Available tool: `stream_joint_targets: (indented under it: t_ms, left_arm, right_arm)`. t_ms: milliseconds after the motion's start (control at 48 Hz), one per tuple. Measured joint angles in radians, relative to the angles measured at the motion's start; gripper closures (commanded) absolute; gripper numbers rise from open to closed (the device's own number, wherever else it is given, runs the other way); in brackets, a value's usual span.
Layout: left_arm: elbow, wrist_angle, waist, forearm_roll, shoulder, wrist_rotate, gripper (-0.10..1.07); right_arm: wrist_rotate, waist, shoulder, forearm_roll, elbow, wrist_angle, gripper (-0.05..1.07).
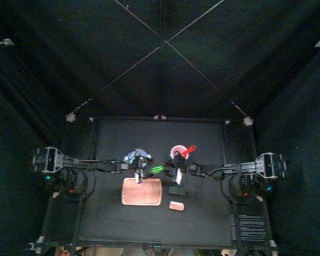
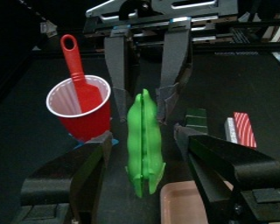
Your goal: Place peas above green sushi roll
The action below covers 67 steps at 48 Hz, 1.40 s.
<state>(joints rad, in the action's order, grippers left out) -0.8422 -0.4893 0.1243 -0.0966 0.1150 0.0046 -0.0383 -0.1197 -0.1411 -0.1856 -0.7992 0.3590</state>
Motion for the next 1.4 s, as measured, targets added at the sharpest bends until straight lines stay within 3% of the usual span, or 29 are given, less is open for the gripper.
stream_joint_targets:
  t_ms: [229, 771, 1396]
  left_arm:
    - [-0.012, 0.000, 0.000, 0.008, 0.000, 0.002, 0.05]
    - [-0.021, 0.000, 0.005, 0.008, 0.000, 0.002, 0.05]
    - [-0.026, -0.002, 0.014, 0.008, -0.003, 0.003, 0.05]
  right_arm:
    - [0.000, 0.000, -0.020, -0.008, -0.040, 0.000, 0.39]
    - [0.002, 0.054, -0.138, -0.025, -0.258, 0.000, 0.39]
    - [0.002, -0.002, -0.011, -0.025, -0.267, -0.005, 0.39]
